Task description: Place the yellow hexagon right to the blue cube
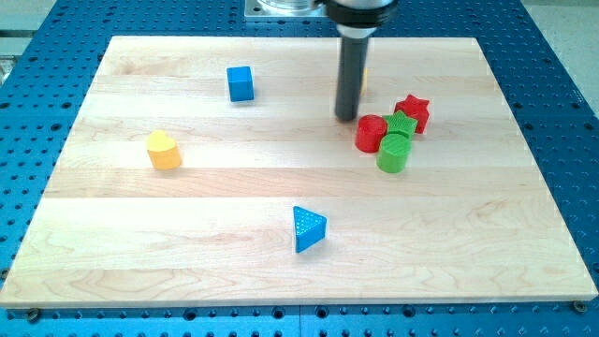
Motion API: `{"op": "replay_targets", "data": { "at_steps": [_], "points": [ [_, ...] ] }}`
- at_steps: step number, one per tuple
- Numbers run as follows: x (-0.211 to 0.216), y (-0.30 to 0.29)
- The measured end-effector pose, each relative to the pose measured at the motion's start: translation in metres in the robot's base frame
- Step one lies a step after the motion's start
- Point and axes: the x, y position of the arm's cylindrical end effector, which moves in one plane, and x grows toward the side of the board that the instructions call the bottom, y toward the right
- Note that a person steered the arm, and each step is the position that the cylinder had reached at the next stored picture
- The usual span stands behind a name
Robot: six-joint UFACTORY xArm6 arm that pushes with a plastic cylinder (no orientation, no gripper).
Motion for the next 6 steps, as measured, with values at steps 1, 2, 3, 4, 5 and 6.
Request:
{"op": "replay_targets", "data": {
  "at_steps": [1, 2, 3, 4, 5, 6],
  "points": [
    [-0.015, 0.044],
    [-0.046, 0.027],
    [-0.049, -0.036],
    [-0.053, -0.083],
    [-0.082, -0.072],
    [-0.115, -0.063]
  ]
}}
